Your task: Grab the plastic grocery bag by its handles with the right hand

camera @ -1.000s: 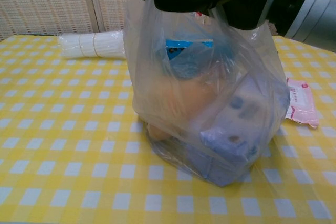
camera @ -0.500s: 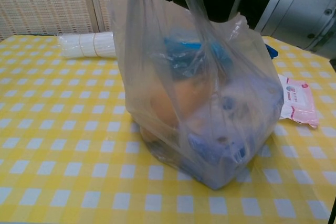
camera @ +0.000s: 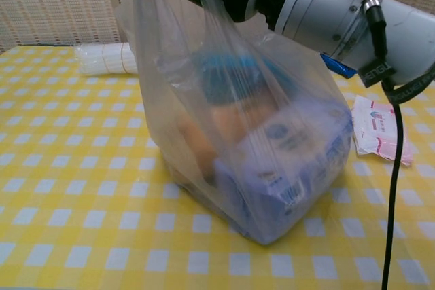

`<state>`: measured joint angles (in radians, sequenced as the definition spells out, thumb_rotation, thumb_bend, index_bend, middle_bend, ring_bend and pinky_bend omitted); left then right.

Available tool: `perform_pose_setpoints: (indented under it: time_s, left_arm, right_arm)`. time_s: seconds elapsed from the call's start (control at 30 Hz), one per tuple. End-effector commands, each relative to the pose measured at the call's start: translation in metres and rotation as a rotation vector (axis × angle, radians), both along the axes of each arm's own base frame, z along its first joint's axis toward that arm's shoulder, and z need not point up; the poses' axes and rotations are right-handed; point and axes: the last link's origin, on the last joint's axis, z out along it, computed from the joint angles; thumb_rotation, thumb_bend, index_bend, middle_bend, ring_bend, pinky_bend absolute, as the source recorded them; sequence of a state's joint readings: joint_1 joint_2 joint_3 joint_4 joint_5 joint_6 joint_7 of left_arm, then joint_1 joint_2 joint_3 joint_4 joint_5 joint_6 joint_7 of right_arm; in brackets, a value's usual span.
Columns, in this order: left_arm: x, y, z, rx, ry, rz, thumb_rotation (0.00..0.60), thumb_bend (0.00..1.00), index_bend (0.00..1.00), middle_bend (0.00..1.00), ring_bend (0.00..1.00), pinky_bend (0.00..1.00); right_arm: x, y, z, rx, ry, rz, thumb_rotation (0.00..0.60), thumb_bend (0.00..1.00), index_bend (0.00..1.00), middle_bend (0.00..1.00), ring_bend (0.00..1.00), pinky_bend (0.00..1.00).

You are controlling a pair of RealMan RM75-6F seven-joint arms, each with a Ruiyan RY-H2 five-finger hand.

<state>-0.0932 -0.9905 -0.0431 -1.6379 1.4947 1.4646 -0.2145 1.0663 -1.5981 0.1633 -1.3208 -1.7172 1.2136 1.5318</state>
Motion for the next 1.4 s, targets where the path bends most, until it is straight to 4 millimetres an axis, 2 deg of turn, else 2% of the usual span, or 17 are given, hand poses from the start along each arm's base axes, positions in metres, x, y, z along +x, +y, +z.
perform_pose_setpoints:
  time_s: [0.03, 0.17, 0.47, 0.53, 0.67, 0.8, 1.0, 1.17, 1.3, 1.4]
  left_arm:
    - [0.000, 0.000, 0.000, -0.002, 0.000, 0.001, 0.600, 0.27, 0.07, 0.25, 0.12, 0.00]
    - [0.000, 0.000, 0.000, -0.004, 0.001, 0.000, 0.600, 0.27, 0.07, 0.25, 0.12, 0.00]
    - [0.002, 0.000, -0.002, -0.012, 0.003, -0.006, 0.600, 0.27, 0.08, 0.25, 0.12, 0.00]
    - [0.002, -0.001, -0.002, -0.010, 0.001, -0.011, 0.600, 0.27, 0.08, 0.25, 0.12, 0.00]
    - [0.002, -0.002, -0.002, -0.012, 0.001, -0.010, 0.600, 0.27, 0.09, 0.25, 0.12, 0.00]
    - [0.003, -0.002, -0.003, -0.018, 0.005, -0.016, 0.600, 0.31, 0.09, 0.24, 0.12, 0.00]
    - [0.004, -0.004, -0.003, -0.017, 0.004, -0.025, 0.600, 0.33, 0.09, 0.24, 0.12, 0.00]
    - [0.004, -0.005, -0.002, -0.015, -0.002, -0.027, 0.600, 0.33, 0.09, 0.24, 0.12, 0.00]
    - [0.005, -0.005, -0.002, -0.016, -0.001, -0.031, 0.600, 0.33, 0.09, 0.24, 0.12, 0.00]
    - [0.005, -0.005, -0.003, -0.020, 0.000, -0.031, 0.600, 0.33, 0.09, 0.24, 0.12, 0.00]
  right_arm:
    - [0.006, -0.002, 0.000, 0.001, -0.030, -0.018, 0.600, 0.23, 0.14, 0.23, 0.22, 0.03]
    - [0.010, -0.005, 0.002, 0.055, -0.094, -0.081, 0.600, 0.23, 0.24, 0.30, 0.28, 0.15]
    - [0.015, -0.010, 0.008, 0.311, -0.217, -0.248, 0.600, 0.24, 0.49, 0.51, 0.54, 0.44]
    - [0.015, -0.012, 0.011, 0.345, -0.245, -0.296, 0.600, 0.28, 0.53, 0.57, 0.59, 0.50]
    - [0.014, -0.015, 0.019, 0.441, -0.329, -0.430, 0.600, 0.46, 0.62, 0.64, 0.70, 0.63]
    - [0.016, -0.014, 0.025, 0.472, -0.355, -0.498, 0.600, 0.61, 0.64, 0.68, 0.75, 0.70]
    - [0.022, -0.008, 0.034, 0.465, -0.355, -0.499, 0.600, 0.63, 0.64, 0.69, 0.79, 0.77]
    - [0.035, 0.003, 0.056, 0.454, -0.386, -0.452, 0.600, 0.63, 0.64, 0.69, 0.81, 0.79]
    - [0.057, 0.010, 0.090, 0.445, -0.461, -0.402, 0.600, 0.63, 0.64, 0.69, 0.81, 0.79]
    - [0.078, 0.017, 0.125, 0.422, -0.522, -0.346, 0.600, 0.63, 0.64, 0.69, 0.81, 0.79]
